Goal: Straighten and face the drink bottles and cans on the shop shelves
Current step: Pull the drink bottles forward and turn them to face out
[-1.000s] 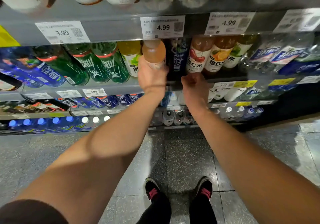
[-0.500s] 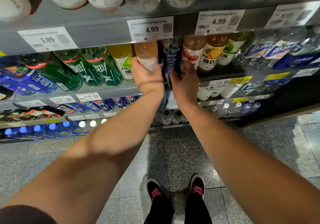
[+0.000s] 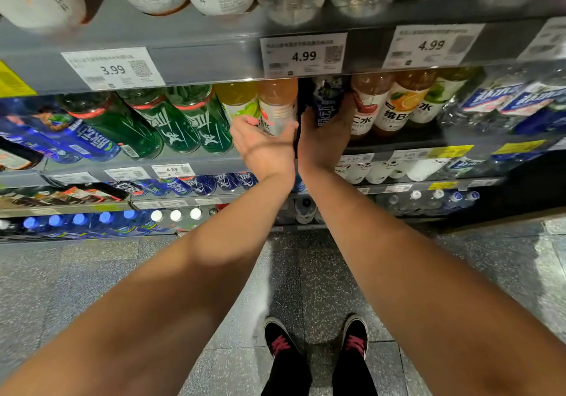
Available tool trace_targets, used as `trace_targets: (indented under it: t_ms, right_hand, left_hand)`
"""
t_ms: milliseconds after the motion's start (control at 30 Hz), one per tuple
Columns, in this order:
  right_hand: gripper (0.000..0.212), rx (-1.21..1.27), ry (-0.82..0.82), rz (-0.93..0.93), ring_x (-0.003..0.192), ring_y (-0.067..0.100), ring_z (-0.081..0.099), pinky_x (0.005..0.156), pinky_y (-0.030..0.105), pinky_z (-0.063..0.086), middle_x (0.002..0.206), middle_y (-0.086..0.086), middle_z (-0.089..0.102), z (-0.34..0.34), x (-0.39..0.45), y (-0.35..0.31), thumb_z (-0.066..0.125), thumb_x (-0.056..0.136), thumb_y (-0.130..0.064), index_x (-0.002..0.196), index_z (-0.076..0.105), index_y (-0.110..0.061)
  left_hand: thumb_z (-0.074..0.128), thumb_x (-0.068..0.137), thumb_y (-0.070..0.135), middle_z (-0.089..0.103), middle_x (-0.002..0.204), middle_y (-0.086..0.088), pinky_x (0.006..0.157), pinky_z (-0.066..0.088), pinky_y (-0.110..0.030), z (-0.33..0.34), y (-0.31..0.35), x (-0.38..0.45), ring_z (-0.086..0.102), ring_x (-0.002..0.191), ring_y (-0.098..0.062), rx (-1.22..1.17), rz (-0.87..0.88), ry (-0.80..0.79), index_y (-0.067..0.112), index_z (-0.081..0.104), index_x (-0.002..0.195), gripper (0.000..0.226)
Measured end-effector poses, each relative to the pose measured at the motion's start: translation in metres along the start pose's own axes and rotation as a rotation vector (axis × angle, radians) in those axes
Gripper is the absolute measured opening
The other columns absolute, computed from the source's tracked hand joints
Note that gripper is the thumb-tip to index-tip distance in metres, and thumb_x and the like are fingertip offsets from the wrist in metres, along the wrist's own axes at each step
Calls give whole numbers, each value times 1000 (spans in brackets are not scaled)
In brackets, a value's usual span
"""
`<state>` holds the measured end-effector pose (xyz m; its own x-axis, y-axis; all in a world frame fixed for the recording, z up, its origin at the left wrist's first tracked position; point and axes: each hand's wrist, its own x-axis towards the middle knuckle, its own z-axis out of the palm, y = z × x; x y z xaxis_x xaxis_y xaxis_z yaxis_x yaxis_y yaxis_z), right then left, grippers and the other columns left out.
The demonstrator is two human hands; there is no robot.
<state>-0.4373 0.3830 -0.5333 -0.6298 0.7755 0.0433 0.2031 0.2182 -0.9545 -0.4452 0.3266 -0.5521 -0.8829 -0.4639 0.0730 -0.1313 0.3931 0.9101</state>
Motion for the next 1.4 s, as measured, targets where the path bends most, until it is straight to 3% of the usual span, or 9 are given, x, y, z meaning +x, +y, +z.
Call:
trace_targets:
  t_ms: [267, 367, 500, 667, 833, 1000, 1167, 1300, 1400]
  right_hand:
    - [80, -57, 23, 39, 146, 35, 28, 122, 40, 24, 155, 22, 31, 19, 0, -3, 76, 85, -22, 150, 35, -1]
    - [78, 6, 14, 31, 144, 31, 34, 120, 29, 25, 153, 20, 37, 22, 2, -1, 76, 85, -14, 148, 34, 1]
    - [78, 101, 17, 5, 135, 25, 43, 104, -1, 27, 147, 19, 46, 22, 6, 6, 74, 80, 0, 145, 32, 3]
    - [88, -68, -42, -33, 145, 35, 28, 124, 39, 21, 154, 23, 32, 18, 6, 14, 78, 81, -15, 151, 29, 3]
    - [85, -63, -25, -58, 142, 34, 29, 119, 26, 18, 151, 22, 33, 16, 4, 20, 81, 77, -17, 146, 36, 0]
    - [77, 125, -37, -28, 113, 19, 56, 100, 38, 48, 128, 11, 56, 13, 0, 17, 83, 71, -19, 130, 37, -3]
    - [96, -58, -39, -61, 132, 35, 41, 116, 43, 33, 141, 21, 44, 5, 3, 20, 86, 66, -37, 141, 42, 2]
    - [91, -74, -86, -53, 130, 34, 44, 112, 44, 39, 140, 19, 46, -4, 2, 20, 83, 66, -44, 137, 45, -2]
    - [92, -6, -107, -38, 129, 30, 50, 110, 42, 43, 141, 16, 51, -15, -11, 18, 84, 68, -38, 142, 40, -3]
  left_hand:
    - [92, 63, 17, 49, 92, -6, 78, 45, -40, -21, -17, 13, 52, 88, -31, -67, 87, -33, 7, 46, 91, 55]
    - [94, 62, 25, 53, 95, -10, 76, 45, -37, -28, -22, 22, 54, 87, -33, -59, 74, -58, 3, 50, 95, 59]
    - [92, 65, 19, 47, 88, -6, 72, 42, -30, -34, -28, 33, 49, 81, -25, -105, 81, -40, 4, 51, 95, 53]
    - [92, 66, 20, 48, 91, -4, 72, 43, -30, -39, -27, 35, 48, 82, -22, -113, 57, -69, 4, 51, 100, 56]
    - [91, 67, 17, 49, 95, -3, 80, 47, -31, -41, -25, 31, 51, 87, -22, -116, 46, -65, 4, 53, 109, 58]
    - [90, 69, 16, 51, 103, 4, 91, 49, -34, -41, -25, 30, 50, 88, -12, -148, -30, -55, 13, 53, 114, 59]
    - [89, 70, 18, 53, 102, 7, 91, 51, -32, -45, -29, 38, 53, 88, -10, -133, -48, -96, 25, 51, 111, 56]
    - [87, 72, 18, 57, 95, 12, 80, 54, -23, -58, -30, 38, 56, 82, -7, -125, -28, -163, 25, 54, 112, 52]
    - [83, 78, 14, 59, 95, 6, 81, 54, -30, -73, -29, 35, 55, 81, -11, -94, -15, -241, 17, 58, 113, 43]
